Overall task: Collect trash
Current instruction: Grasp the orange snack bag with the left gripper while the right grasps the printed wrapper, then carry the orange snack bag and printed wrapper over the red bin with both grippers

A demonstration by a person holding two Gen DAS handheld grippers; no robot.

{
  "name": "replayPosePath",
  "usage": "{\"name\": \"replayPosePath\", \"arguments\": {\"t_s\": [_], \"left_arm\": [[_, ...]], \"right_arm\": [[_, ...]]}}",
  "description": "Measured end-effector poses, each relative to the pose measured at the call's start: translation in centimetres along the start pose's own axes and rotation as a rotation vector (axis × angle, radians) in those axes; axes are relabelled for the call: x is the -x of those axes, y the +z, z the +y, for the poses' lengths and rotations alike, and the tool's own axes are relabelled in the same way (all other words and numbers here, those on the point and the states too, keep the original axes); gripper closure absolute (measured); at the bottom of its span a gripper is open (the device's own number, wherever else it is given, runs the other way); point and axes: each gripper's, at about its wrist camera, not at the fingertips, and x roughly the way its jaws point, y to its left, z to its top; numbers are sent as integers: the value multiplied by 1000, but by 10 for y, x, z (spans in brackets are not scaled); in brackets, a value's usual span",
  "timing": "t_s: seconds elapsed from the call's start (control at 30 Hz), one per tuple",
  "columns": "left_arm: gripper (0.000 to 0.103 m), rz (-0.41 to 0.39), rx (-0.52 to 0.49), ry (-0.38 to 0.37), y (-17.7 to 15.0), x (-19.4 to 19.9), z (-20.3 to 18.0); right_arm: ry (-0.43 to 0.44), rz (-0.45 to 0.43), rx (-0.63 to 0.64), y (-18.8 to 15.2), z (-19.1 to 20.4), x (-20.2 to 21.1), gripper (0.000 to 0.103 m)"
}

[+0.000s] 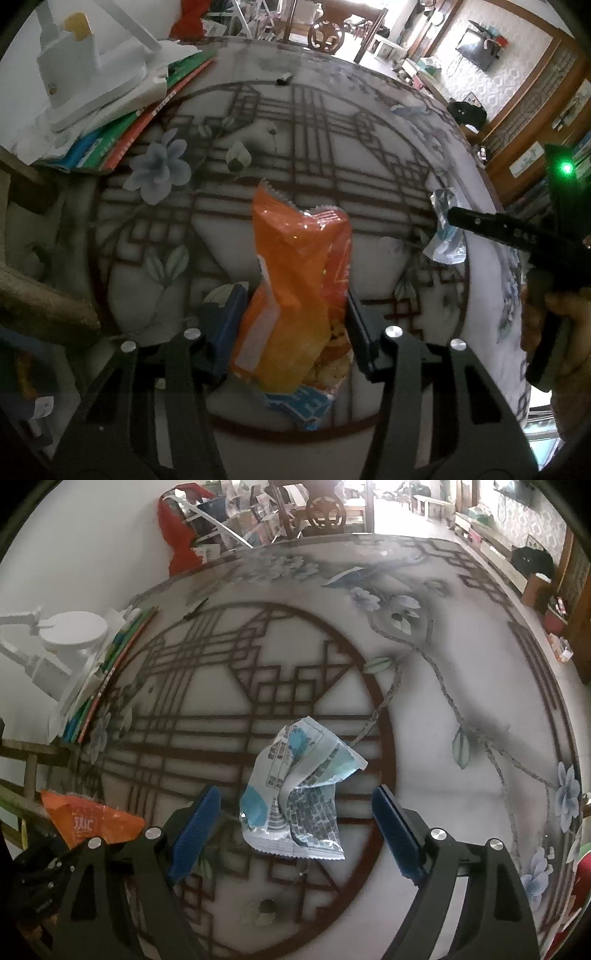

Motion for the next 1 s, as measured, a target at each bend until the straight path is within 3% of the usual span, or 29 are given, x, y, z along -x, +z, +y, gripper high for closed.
{"name": "replayPosePath", "arguments": {"t_s": [0.17,0.3,0.4,0.77,1.0], "left_arm": [[53,-15,-4,2,2,4,-1],[53,-5,4,7,1,2,1],[53,-7,9,13,0,5,2],[53,-47,4,-1,-2,24,-7],[53,-71,-20,-16,-6,37,-20]], "right_arm": [[-12,11,-5,5,4,-9,23],[-26,57,12,4,8,-21,52],[-18,38,16,2,9,-17,61],[45,-44,48,-26,24,41,63],[12,-107,67,-62,35,77,62]]}}
